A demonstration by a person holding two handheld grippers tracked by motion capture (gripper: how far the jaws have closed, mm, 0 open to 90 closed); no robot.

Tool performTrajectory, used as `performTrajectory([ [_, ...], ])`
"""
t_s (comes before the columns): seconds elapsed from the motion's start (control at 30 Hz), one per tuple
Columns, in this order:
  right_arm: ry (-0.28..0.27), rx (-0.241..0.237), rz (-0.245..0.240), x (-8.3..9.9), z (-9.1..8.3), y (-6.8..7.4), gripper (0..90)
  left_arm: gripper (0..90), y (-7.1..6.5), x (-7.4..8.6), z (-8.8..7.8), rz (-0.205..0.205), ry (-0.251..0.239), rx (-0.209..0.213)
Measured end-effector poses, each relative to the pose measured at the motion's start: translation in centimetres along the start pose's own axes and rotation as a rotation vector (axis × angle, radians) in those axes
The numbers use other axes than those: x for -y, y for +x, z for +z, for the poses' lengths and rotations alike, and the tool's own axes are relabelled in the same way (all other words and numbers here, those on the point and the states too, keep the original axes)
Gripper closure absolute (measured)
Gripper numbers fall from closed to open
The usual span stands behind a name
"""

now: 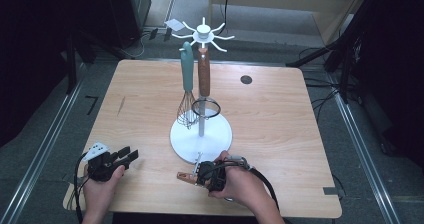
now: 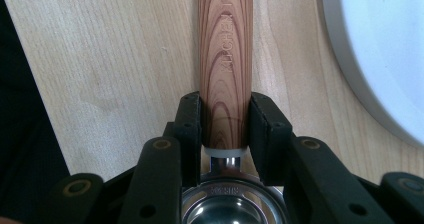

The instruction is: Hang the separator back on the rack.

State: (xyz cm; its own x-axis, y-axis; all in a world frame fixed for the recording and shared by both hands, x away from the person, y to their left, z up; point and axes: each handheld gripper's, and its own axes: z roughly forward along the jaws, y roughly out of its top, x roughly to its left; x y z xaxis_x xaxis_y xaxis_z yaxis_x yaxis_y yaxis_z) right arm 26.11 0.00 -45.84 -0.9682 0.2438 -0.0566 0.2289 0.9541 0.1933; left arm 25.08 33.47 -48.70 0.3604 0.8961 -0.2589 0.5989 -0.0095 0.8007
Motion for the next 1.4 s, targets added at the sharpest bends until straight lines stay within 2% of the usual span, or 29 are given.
performTrajectory([
  [0.2,0.001,0.043,0.000,0.0,-0.1,0.6,70.4,48.4,0.1,0.0,0.0,-0.011,-0.013,0.000],
  [0.27,-0.004,0.072,-0.058,-0.1,-0.1,1.3,70.4,45.5,0.1,0.0,-0.1,-0.014,-0.013,-0.005],
  [0.3,-0.016,0.071,-0.061,-0.2,-0.2,1.5,70.5,44.7,0.1,0.0,-0.1,-0.018,-0.016,-0.005],
  [0.33,-0.046,0.096,-0.039,-0.3,-0.5,1.6,70.5,44.7,0.2,-0.1,-0.1,-0.020,-0.020,-0.006],
  [0.4,-0.059,0.108,-0.022,-0.2,-0.7,1.4,70.5,44.6,0.3,-0.1,-0.1,-0.026,-0.024,-0.002],
  [0.47,-0.090,0.108,0.004,0.1,-1.0,0.8,70.5,44.4,0.2,-0.1,-0.1,-0.025,-0.023,-0.001],
  [0.5,-0.119,0.119,0.036,0.6,-1.2,0.1,70.5,43.8,0.2,-0.1,-0.1,-0.024,-0.024,-0.003],
  [0.53,-0.119,0.119,0.036,0.6,-1.2,0.1,70.5,43.8,0.2,-0.1,-0.1,-0.022,-0.023,-0.004],
  [0.57,-0.122,0.100,0.066,0.9,-1.3,0.0,70.5,43.6,0.2,-0.1,-0.1,-0.019,-0.023,-0.006],
  [0.6,-0.137,0.102,0.071,1.1,-1.3,-0.4,70.5,43.1,0.1,-0.1,-0.1,-0.018,-0.022,-0.009],
  [0.67,-0.146,0.104,0.112,1.6,-1.4,-0.7,70.5,41.4,0.1,-0.1,-0.1,-0.015,-0.020,-0.016],
  [0.73,-0.158,0.125,0.123,2.2,-1.5,-1.1,70.5,40.9,0.1,-0.1,-0.1,-0.016,-0.021,-0.017],
  [1.03,-0.255,0.138,0.280,5.0,-2.2,-3.0,70.6,38.9,0.1,-0.1,-0.2,-0.015,-0.023,-0.030],
  [1.2,-0.311,0.150,0.330,6.3,-2.9,-4.0,70.6,36.5,0.0,-0.1,-0.2,-0.007,-0.029,-0.061],
  [1.33,-0.348,0.170,0.375,7.1,-3.3,-4.4,70.6,35.5,-0.1,-0.1,-0.2,-0.004,-0.032,-0.069],
  [1.4,-0.363,0.181,0.377,7.4,-3.4,-4.7,70.6,35.2,-0.1,-0.1,-0.2,-0.002,-0.032,-0.072],
])
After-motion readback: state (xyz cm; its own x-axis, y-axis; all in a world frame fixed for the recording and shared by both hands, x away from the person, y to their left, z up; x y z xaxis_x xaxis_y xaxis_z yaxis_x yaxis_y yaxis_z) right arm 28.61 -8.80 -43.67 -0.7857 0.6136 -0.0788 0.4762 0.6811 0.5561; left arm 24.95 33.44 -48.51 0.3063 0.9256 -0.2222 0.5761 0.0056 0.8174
